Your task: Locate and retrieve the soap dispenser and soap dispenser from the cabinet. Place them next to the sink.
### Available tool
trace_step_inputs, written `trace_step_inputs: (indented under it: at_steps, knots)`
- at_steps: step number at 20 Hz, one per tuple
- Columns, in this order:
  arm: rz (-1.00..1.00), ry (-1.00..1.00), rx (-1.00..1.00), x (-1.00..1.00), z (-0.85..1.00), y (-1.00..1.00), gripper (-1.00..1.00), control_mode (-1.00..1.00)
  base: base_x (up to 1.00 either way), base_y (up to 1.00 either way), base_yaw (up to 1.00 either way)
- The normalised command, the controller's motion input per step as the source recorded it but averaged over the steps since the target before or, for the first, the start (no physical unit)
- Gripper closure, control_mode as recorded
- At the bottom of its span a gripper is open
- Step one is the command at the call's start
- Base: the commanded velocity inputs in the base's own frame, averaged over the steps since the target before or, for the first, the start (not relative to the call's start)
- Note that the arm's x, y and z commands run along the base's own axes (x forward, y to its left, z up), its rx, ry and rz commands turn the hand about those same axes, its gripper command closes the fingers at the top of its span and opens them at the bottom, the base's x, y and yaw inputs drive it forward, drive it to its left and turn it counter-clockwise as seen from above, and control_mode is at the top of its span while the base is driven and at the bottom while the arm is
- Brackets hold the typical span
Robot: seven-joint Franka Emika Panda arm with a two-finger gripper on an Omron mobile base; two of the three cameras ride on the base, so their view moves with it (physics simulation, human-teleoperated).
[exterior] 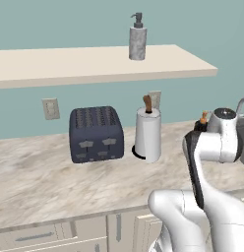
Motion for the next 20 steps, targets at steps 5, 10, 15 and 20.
trace_step_inputs:
  at_steps: [5, 10, 15, 20]
  knots:
    - [0.12, -0.21, 0.0, -0.47, 0.59, 0.26, -1.0, -1.0, 0.0, 0.0, 0.0]
    - [0.03, -0.18, 0.06, -0.2, 0.59, 0.28, -1.0, -1.0, 0.0, 0.0, 0.0]
    - [0.06, -0.1, 0.04, -0.1, 0.66, 0.43, -1.0, -1.0, 0.0, 0.0, 0.0]
    - [0.18, -0.01, -0.04, -0.11, 0.61, 0.48, -1.0, -1.0, 0.0, 0.0, 0.0]
